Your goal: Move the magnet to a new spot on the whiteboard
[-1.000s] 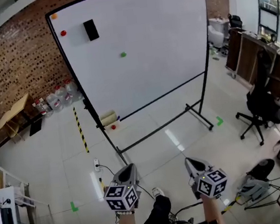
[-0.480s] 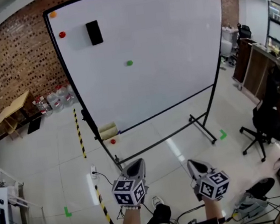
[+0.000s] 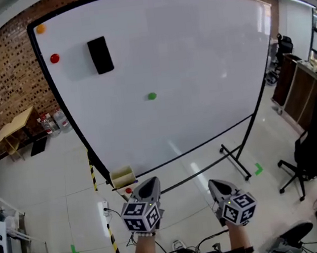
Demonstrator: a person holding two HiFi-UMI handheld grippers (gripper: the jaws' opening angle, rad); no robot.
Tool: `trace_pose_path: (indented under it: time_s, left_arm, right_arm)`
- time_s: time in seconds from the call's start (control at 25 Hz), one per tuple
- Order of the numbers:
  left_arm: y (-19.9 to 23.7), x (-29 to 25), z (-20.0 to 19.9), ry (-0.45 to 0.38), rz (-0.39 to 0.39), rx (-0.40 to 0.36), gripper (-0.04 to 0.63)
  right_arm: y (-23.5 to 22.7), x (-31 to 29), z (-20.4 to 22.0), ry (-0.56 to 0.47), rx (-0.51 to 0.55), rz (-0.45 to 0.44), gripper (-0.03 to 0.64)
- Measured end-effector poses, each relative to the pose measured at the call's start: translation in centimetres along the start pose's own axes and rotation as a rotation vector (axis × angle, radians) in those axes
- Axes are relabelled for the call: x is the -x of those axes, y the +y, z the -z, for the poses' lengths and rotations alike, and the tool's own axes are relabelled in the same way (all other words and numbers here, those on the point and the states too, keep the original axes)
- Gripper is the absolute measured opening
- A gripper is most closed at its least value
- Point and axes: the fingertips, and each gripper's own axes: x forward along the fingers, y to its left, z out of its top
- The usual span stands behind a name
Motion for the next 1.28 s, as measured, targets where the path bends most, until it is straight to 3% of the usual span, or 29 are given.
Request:
trace_pose_path:
  time_s: [0.32,0.64,0.72,0.8,1.04,1.28]
  left_arm:
    - [2.2,-4.3,-2.2,-0.028,-0.035,0.016,-0.011]
    - [1.9,-6.1,-2.9,-0.077,-0.133,0.036,-0.011]
    - [2.1,-5.9,-3.0,-0.084,-0.158,0.046,-0.011]
    - [2.4,-5.6,-3.1,-0.089,-0.178,0.054,-0.011]
    - [3.2,-5.1,-3.1,-0.098,-0.22,0.073,-0.011]
    - [4.5,-4.2,-3.3,-0.111,-0.25,0.079,-0.011]
  right_arm:
    - [-2.0,-6.0,-4.2,-0.015,0.071,-0.054,0.012]
    - [-2.1,-11.7,-11.3,-0.079,0.248,-0.14,0.02]
    - [-1.8,-13.3,-13.5,-0.108,0.278,-0.141,0.04]
    - [-1.2,-15.1,-15.5,-0.123,0.298,-0.155,0.111]
    - [0.5,-19.2,-20.3,-0.169,0.369,-0.145,0.227]
    - [2.5,-22.6,-23.6,-0.213,0.511,-0.083,0.229]
